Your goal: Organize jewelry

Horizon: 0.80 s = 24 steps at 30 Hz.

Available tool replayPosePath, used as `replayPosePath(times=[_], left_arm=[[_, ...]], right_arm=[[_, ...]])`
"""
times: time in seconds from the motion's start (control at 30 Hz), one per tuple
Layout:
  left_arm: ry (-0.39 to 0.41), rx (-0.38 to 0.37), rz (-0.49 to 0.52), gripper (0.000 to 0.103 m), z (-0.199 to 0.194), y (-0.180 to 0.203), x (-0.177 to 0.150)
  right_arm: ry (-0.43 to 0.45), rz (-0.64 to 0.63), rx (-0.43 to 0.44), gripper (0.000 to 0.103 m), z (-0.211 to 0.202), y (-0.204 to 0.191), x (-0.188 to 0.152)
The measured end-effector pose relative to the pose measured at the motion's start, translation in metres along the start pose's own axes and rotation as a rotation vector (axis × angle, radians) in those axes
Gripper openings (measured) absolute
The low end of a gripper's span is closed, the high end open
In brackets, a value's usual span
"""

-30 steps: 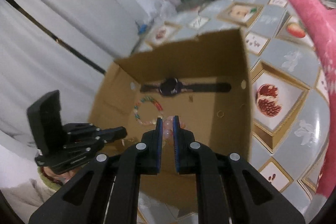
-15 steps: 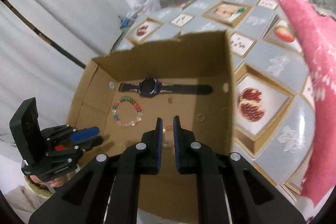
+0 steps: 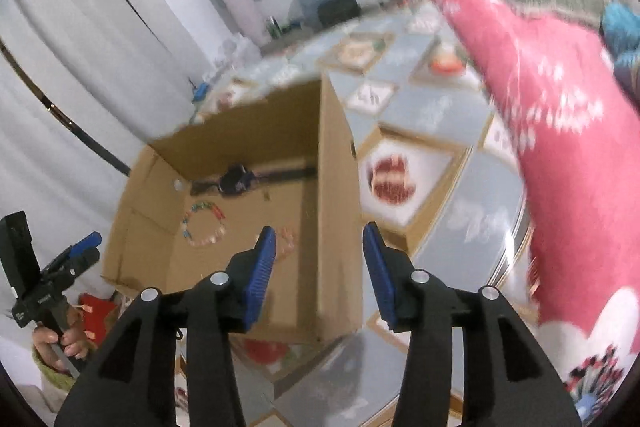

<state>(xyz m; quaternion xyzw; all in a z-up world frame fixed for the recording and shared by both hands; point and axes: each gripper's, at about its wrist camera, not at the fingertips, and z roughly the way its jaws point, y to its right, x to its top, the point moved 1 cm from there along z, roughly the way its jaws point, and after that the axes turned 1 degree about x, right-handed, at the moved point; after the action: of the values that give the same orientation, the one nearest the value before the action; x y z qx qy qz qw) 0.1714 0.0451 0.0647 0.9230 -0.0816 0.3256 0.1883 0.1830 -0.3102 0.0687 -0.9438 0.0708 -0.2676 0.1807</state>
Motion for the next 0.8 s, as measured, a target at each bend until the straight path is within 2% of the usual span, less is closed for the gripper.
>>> replayPosePath(times=[0.07, 0.13, 0.2, 0.23, 0.43, 0.8], left_arm=[[-0.034, -0.019, -0.098, 0.085, 0.011, -0.016, -0.007], [-0.094, -0.102, -0.196, 0.085, 0.028, -0.029, -0.015], [-0.148, -0.174, -0.258, 0.085, 0.042, -0.033, -0.024], [-0.148, -0.174, -0.275, 0.085, 0.044, -0.033, -0.026], [-0.123, -0.110, -0.220, 0.085, 0.037, -0.016, -0.034], [-0.144, -0.163, -0.217, 0.085, 0.010, -0.002, -0.074]], right_arm=[[-0.061, 0.030, 0.026, 0.045, 0.017, 0.008, -0.005], [-0.133, 0.063, 0.073, 0.045, 0.035, 0.012, -0.011], [-0.140, 0.053, 0.071, 0.047, 0.040, 0.009, -0.015], [-0.139, 0.041, 0.058, 0.047, 0.039, 0.006, -0.015], [-0.144, 0.020, 0.025, 0.047, 0.041, 0.000, -0.018], [-0.118, 0.030, -0.015, 0.047, 0.012, 0.007, -0.055]])
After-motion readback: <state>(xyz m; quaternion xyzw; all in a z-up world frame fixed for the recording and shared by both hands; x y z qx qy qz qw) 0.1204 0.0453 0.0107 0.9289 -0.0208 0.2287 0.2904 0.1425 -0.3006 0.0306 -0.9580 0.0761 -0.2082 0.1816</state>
